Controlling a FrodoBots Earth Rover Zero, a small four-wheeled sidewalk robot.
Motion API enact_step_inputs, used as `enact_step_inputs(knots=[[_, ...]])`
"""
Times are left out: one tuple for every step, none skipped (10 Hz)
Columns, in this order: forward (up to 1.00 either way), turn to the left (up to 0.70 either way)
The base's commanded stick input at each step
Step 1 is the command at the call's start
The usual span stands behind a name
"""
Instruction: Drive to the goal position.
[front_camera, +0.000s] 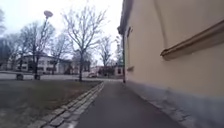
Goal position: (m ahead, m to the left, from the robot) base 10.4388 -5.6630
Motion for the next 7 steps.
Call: enact_step_inputs(knots=[[1.0,0.0],[1.0,0.0],[1.0,0.0],[1.0,0.0],[1.0,0.0],[1.0,0.0],[1.0,0.0]])
